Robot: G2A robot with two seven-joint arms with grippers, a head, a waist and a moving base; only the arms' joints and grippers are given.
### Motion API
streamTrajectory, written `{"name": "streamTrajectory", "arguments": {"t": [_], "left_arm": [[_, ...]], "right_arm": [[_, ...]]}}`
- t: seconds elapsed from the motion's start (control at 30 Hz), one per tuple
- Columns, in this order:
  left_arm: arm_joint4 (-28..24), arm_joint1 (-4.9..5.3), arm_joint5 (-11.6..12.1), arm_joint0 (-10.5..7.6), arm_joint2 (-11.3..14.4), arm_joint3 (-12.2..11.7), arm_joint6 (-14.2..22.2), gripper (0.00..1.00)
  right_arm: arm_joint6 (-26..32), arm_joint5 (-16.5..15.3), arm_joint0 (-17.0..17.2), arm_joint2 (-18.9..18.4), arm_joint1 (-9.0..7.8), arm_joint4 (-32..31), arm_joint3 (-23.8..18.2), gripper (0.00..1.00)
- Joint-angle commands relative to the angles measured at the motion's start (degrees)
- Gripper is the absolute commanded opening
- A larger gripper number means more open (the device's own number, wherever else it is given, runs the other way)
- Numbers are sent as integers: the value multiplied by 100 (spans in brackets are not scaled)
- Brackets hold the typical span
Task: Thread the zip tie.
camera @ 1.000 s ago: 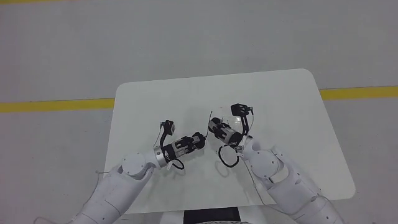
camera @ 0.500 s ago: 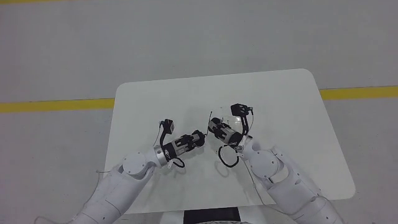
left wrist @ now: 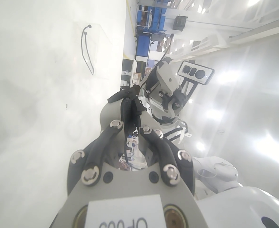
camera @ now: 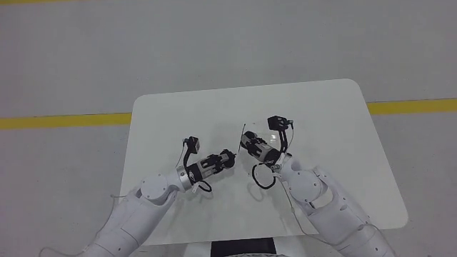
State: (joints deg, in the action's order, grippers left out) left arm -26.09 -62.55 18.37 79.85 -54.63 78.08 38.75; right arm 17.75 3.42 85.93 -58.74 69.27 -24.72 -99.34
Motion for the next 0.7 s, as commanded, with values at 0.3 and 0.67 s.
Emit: {"name": "streamTrajectory", "arguments": {"t": [0.3,0.67], "left_arm": [[366,14,68,-77,8,-29,-36,0],[770,-90,111,357,-556,474,-946,0]], "right_arm": [[-131,-6,-1,-15,-1,-177,-19,0],[-1030,61,157,202,65,-872,-151,0]]}}
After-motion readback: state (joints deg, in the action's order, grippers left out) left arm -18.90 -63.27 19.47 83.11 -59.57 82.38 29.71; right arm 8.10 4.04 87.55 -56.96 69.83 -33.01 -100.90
